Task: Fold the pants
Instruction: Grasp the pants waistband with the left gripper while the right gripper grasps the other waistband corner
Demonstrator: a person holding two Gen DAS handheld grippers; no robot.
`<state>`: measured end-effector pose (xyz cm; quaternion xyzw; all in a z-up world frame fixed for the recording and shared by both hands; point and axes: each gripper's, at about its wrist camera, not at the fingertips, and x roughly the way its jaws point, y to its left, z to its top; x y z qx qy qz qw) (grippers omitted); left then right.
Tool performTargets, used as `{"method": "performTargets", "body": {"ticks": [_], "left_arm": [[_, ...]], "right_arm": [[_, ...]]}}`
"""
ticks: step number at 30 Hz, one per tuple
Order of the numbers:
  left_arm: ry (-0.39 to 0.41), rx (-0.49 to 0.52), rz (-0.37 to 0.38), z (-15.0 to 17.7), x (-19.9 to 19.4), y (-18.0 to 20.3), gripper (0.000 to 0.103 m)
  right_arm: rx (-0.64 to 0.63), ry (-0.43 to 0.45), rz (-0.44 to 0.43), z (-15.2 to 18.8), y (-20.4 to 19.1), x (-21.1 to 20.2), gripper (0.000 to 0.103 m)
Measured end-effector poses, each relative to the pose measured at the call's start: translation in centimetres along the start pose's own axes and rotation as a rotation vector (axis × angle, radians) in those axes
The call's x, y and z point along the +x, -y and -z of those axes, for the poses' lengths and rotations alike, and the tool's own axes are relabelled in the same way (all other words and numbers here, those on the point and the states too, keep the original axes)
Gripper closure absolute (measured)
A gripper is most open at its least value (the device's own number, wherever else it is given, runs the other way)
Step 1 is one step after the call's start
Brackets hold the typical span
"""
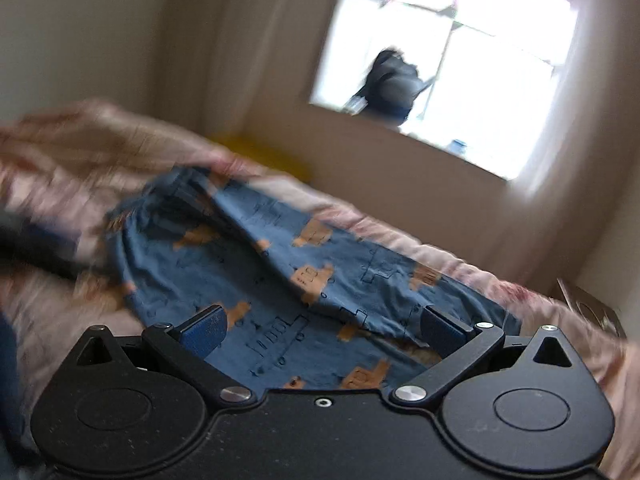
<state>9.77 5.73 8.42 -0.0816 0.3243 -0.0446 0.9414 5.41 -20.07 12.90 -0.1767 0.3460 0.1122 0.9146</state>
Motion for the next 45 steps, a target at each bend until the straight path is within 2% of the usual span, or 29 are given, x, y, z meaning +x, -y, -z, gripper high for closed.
{"method": "performTargets", "body": {"ticks": [1,2,5,7,10,11,13,15,18,22,24,25,27,29,31,35,36,38,40,41,42,44,45], "left_arm": [[0.026,-0.001,-0.023,-2.2,0.6,-0.4,0.000],[0.053,0.002,-0.044,-3.7,1.1,-0.9,0.000],[0.115,0.069,-0.111,-8.0,4.2,-1.8,0.000],[0.062,0.162,-0.135,-10.4,7.5,-2.2,0.000],[-0.057,0.271,-0.160,-12.2,12.3,-2.3,0.000],[-0.076,0.298,-0.164,-12.6,13.7,-2.3,0.000],[-0.102,0.353,-0.152,-13.0,16.0,-2.5,0.000],[-0.132,0.392,-0.142,-13.1,18.0,-2.5,0.000],[-0.218,0.475,-0.148,-13.1,21.3,-2.8,0.000],[-0.292,0.659,-0.166,-12.8,25.0,-2.6,0.000],[-0.312,0.718,-0.136,-12.9,26.1,-2.5,0.002],[-0.329,0.737,-0.114,-13.1,26.6,-2.6,0.006],[-0.356,0.738,-0.075,-13.4,27.5,-2.9,0.016],[-0.398,0.705,-0.018,-14.0,28.2,-3.4,0.022],[-0.421,0.708,0.026,-14.4,28.4,-3.7,0.023],[-0.477,0.728,0.043,-14.8,29.1,-4.7,0.024],[-0.495,0.715,0.040,-15.0,29.4,-5.1,0.027],[-0.530,0.671,0.042,-15.4,29.5,-5.5,0.046],[-0.546,0.660,0.058,-15.5,29.0,-5.4,0.049],[-0.539,0.687,0.055,-15.4,28.6,-5.3,0.051],[-0.532,0.717,0.047,-15.2,28.2,-5.1,0.053],[-0.524,0.767,0.018,-14.3,27.7,-4.4,0.073],[-0.512,0.782,-0.009,-14.0,27.6,-4.1,0.079]], "right_arm": [[-0.003,-0.056,-0.021,-2.0,1.1,0.6,0.000],[0.008,-0.075,-0.034,-3.3,2.0,1.0,0.000],[0.063,0.006,-0.092,-6.1,4.6,2.7,0.000],[0.067,0.056,-0.157,-6.9,6.0,4.9,0.000],[0.048,0.036,-0.292,-7.4,8.0,9.5,0.000],[0.012,0.009,-0.308,-7.5,8.5,11.5,0.000],[-0.080,-0.016,-0.282,-7.3,8.9,15.4,0.000],[-0.108,-0.017,-0.259,-7.2,9.8,19.1,0.001],[-0.047,-0.056,-0.292,-7.1,11.7,24.1,0.001],[-0.013,-0.086,-0.309,-7.3,13.3,28.7,0.001],[-0.016,-0.069,-0.324,-7.4,14.1,30.2,0.008],[-0.011,-0.060,-0.340,-7.5,14.4,30.8,0.012],[0.010,-0.064,-0.369,-7.8,14.9,32.4,0.044],[-0.022,-0.065,-0.385,-7.9,14.8,33.4,0.059],[-0.037,-0.068,-0.423,-8.0,14.9,33.8,0.056],[-0.028,-0.085,-0.501,-8.4,15.2,34.2,0.036],[-0.028,-0.088,-0.504,-8.4,15.1,34.2,0.036],[-0.036,-0.104,-0.500,-8.2,14.8,34.2,0.036],[-0.065,-0.110,-0.474,-7.9,14.3,34.0,0.038],[-0.076,-0.113,-0.469,-7.8,14.1,33.8,0.044],[-0.086,-0.121,-0.472,-7.7,13.8,33.6,0.055],[-0.111,-0.133,-0.460,-7.7,13.3,33.3,0.065],[-0.118,-0.138,-0.451,-7.7,13.1,33.1,0.069]]}}
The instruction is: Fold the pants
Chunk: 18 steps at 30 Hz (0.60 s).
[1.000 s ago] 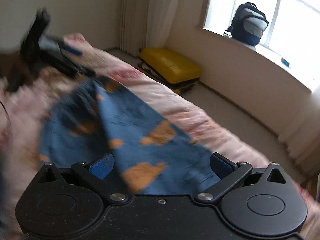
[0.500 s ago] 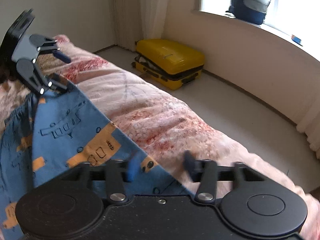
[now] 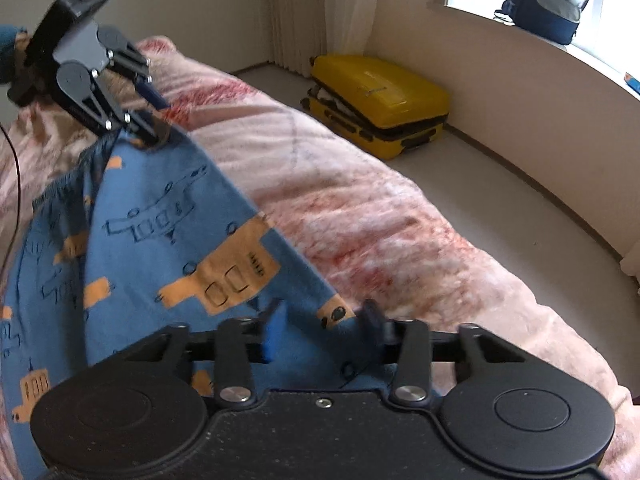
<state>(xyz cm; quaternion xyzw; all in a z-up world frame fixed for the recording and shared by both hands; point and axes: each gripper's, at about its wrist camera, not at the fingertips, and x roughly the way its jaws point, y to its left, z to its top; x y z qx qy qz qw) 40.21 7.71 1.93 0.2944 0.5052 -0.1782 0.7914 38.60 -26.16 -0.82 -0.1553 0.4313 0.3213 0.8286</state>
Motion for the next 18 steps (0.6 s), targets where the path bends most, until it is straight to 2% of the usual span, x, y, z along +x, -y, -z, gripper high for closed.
{"method": "performTargets", "body": {"ticks": [1,2,5,8,11,14,16,18], "left_arm": [[0.000,-0.003,-0.042,0.0,-0.1,0.3,0.094],[-0.004,-0.016,-0.070,-0.1,-0.1,0.4,0.099],[0.015,-0.123,-0.098,-0.5,-1.3,0.1,0.103],[0.084,-0.204,-0.127,-0.6,-3.9,-0.2,0.103],[0.161,-0.204,-0.209,-1.1,-5.8,0.1,0.103],[0.250,-0.221,-0.286,-1.7,-6.3,0.5,0.103],[0.257,-0.254,-0.298,-2.3,-5.2,0.6,0.103],[0.210,-0.260,-0.293,-2.9,-3.3,0.7,0.103]], "right_arm": [[-0.002,-0.005,0.011,0.0,-0.3,0.0,0.078],[-0.005,-0.012,0.032,0.0,-0.6,0.1,0.087],[-0.044,-0.026,0.096,-0.2,-1.9,-0.3,0.101],[-0.063,-0.004,0.181,-0.9,-2.5,-1.4,0.102],[-0.063,0.056,0.293,-2.0,-2.6,-2.7,0.102],[-0.010,0.142,0.420,-3.6,-1.7,-3.7,0.102],[0.008,0.167,0.482,-4.5,-1.3,-3.5,0.102],[0.006,0.149,0.534,-5.1,-1.1,-2.1,0.102]]}}
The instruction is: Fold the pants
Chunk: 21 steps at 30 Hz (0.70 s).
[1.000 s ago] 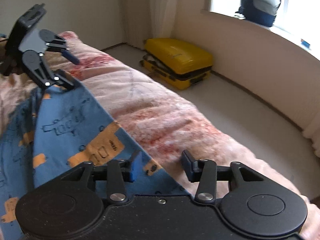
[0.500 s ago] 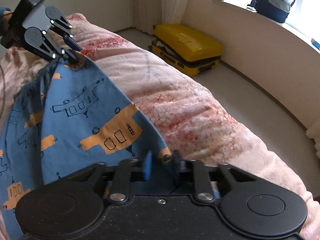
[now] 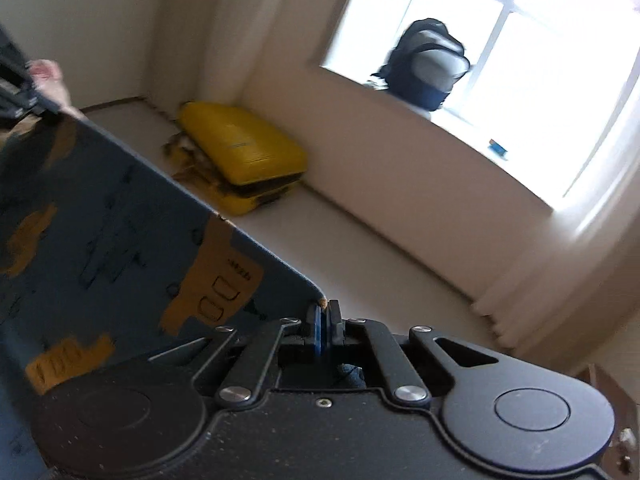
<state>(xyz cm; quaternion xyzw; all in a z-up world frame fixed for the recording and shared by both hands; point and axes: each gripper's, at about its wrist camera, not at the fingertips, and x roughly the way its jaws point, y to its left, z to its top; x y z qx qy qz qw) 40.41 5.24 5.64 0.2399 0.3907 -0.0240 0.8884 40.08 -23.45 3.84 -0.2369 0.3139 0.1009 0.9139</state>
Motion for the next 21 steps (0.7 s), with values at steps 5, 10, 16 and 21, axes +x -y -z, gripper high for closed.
{"method": "performTargets", "body": {"ticks": [5,10,16,21], "left_arm": [[-0.040,0.014,-0.015,0.5,2.1,0.6,0.103],[0.011,0.004,-0.006,1.2,0.1,-0.4,0.103],[0.106,0.033,-0.004,2.8,-4.4,-0.2,0.103],[0.232,0.097,-0.008,5.7,-9.4,0.7,0.103]], "right_arm": [[-0.028,-0.072,0.025,0.8,-1.4,3.6,0.102],[-0.009,-0.042,0.022,0.7,-1.6,2.7,0.102],[0.034,0.048,0.003,1.5,-1.6,-3.2,0.102],[0.051,0.140,-0.019,2.6,-1.5,-10.3,0.102]]}}
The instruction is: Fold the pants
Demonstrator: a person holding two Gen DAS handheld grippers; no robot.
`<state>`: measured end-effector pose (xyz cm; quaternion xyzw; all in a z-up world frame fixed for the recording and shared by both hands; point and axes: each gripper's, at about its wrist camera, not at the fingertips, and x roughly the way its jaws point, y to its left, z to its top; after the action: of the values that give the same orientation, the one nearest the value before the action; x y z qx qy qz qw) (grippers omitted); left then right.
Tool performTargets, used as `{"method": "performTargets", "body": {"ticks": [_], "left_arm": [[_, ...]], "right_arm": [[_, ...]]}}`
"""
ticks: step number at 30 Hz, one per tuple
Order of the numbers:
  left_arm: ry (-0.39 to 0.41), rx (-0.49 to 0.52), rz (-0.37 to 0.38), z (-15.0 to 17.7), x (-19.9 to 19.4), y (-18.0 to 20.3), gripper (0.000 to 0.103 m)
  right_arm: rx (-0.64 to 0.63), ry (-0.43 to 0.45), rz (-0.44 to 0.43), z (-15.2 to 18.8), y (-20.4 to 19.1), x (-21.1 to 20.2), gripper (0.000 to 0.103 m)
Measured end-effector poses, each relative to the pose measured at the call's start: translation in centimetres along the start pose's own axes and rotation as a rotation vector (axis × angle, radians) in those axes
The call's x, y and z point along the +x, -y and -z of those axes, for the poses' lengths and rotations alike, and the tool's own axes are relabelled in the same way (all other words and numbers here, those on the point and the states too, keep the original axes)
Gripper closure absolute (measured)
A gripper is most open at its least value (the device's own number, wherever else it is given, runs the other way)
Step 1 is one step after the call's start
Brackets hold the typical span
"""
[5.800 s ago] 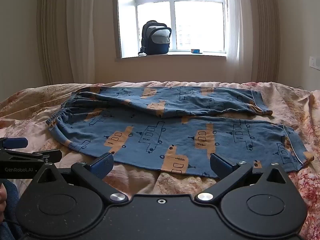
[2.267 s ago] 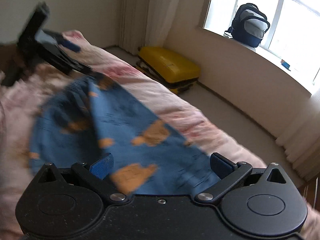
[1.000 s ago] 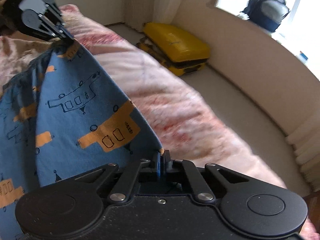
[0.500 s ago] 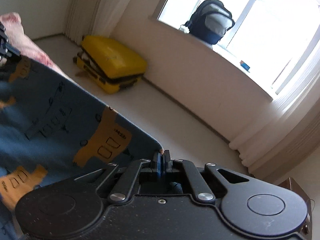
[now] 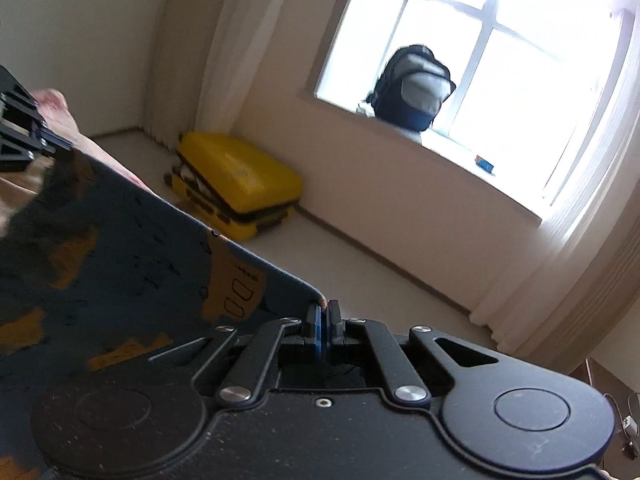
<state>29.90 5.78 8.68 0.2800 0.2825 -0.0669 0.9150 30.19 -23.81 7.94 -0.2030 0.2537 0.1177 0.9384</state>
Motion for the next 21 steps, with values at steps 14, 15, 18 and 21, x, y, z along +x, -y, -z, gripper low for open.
{"method": "performTargets", "body": {"ticks": [14,15,18,21], "left_arm": [[0.150,0.215,0.039,10.1,-8.6,6.4,0.103],[0.149,0.232,0.040,10.6,-8.4,7.0,0.103],[0.132,0.274,0.050,11.8,-7.7,8.6,0.103],[0.113,0.293,0.063,13.4,-7.4,9.9,0.103]], "right_arm": [[-0.059,0.024,-0.124,6.7,-6.6,-14.7,0.102],[-0.066,0.016,-0.127,7.5,-7.4,-14.9,0.102],[-0.084,-0.020,-0.143,10.1,-9.8,-15.2,0.103],[-0.100,-0.039,-0.154,12.4,-11.4,-15.2,0.103]]}}
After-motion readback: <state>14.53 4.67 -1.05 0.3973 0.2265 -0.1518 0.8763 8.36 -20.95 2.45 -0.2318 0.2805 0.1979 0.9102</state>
